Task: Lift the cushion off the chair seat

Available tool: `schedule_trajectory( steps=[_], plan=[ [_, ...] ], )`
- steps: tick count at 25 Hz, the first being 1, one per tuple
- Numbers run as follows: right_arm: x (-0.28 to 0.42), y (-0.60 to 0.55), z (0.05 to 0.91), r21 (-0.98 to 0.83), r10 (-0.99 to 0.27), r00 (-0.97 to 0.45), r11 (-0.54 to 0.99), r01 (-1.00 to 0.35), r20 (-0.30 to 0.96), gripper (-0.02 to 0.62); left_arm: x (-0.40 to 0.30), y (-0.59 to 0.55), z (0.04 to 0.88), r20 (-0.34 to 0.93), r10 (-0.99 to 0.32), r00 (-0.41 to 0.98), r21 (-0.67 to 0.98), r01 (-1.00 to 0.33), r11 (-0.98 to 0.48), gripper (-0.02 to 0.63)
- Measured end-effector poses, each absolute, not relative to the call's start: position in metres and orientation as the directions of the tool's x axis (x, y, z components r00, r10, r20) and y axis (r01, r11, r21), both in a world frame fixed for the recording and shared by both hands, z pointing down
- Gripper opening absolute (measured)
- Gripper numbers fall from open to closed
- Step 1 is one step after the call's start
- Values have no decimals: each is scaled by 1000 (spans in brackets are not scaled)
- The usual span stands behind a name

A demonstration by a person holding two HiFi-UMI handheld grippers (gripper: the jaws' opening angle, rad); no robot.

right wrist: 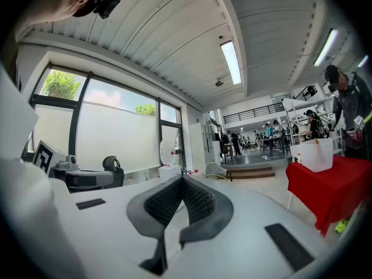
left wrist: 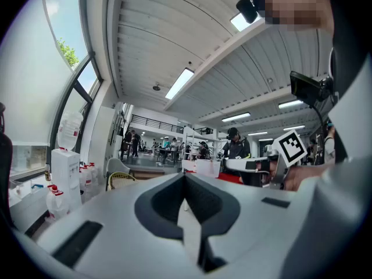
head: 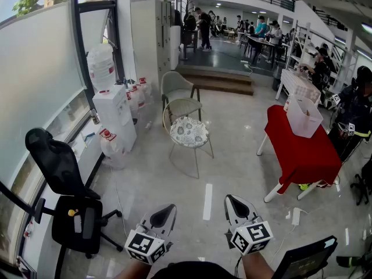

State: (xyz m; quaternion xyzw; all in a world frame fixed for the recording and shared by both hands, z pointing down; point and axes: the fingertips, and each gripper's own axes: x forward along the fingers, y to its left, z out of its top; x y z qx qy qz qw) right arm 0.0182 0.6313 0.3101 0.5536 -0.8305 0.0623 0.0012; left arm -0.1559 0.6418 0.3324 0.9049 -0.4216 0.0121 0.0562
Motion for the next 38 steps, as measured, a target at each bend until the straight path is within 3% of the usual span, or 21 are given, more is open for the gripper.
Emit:
schedule_trajectory(
  steps=[28, 38],
  plan=[
    [-52, 605, 338, -112, -923, -364, 352, -929, 123, 9, -229, 620, 356, 63, -732, 678, 137, -732, -667, 8],
    [-49, 495, 350, -131, -900, -424, 411, -902, 100, 9, -213, 525, 368, 85, -751, 655, 118, -755, -645, 8]
  ],
)
